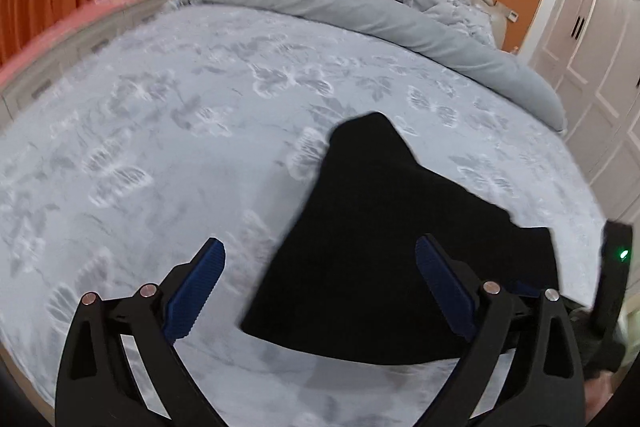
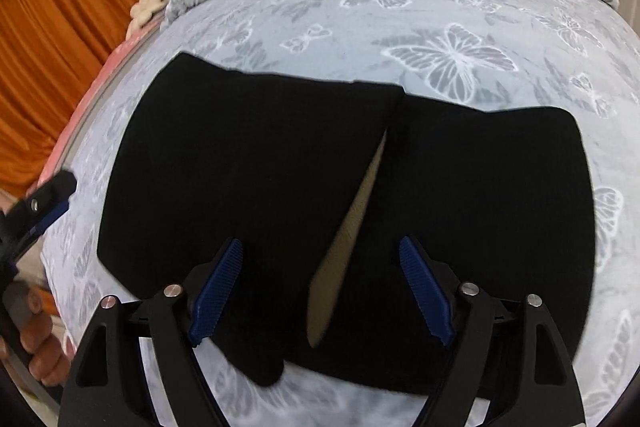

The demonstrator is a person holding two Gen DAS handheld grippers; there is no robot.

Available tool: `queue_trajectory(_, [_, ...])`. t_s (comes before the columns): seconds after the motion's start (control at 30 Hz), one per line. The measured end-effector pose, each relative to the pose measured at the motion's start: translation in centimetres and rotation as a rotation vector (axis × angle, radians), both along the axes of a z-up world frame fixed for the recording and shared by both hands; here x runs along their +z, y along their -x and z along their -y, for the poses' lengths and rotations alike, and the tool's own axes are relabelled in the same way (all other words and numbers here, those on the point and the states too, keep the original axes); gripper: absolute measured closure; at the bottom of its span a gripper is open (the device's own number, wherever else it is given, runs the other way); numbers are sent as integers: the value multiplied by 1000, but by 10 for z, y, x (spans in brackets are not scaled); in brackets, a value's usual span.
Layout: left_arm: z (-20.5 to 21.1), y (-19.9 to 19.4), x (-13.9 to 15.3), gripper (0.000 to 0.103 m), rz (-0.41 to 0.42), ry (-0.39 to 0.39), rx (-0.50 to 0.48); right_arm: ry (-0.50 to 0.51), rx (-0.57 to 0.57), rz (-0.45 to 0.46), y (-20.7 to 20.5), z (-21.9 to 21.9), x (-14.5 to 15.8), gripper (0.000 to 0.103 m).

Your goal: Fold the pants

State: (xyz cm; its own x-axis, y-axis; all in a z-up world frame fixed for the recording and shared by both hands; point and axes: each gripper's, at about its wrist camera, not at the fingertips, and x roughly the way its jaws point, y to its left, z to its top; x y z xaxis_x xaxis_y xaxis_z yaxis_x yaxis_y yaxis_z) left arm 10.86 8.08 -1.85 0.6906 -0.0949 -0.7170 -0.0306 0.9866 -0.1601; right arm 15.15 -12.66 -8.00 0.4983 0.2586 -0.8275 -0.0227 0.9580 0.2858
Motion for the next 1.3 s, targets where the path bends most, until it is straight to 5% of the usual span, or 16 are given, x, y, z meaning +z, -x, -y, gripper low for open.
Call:
queue_trajectory(0.03, [-1,0,0,9,11,-34,10,-30,11,3,-3,-1,0,77])
queue_trajectory(0.07, [-2,1,1,9,18,-49,18,-85,3,3,-5,-1,3,86])
queue_trajectory(0.27, [-8,11,12,9,60,-58,5,-126,27,202,15,5,77,89])
queue_trajectory(0.37, [-9,14,13,9,61,-43,-4,-62,-37,239,33,38,98,89])
queue_trajectory(0.43, [-6,14,10,9,51,-40,-21,17,-99,178,34,62,87,88])
queue_trajectory(0.53, [3,8,3,9,22,-50,-34,81,-194,-28,21,102,24,86])
queue_trajectory(0.6, [8,4,-2,9,1,-56,-35,40,-198,-29,21,110,12,86])
queue_trajectory(0.77, [22,-1,-8,9,-34,-7,-51,34,-165,75,41,108,48,93])
queue_trajectory(1.0, [48,4,-17,9,-32,-91,-113,-32,-165,-38,32,127,28,77])
queue_trajectory(1.07, [49,5,-16,9,-33,-77,-123,-29,-140,-13,41,121,36,51])
queue_trajectory(1.1, [49,5,-15,8,-34,-68,-129,-17,-135,-12,44,118,36,48])
queue_trajectory(1.3, [52,6,-18,8,-42,-79,-129,153,-118,-41,47,95,19,47])
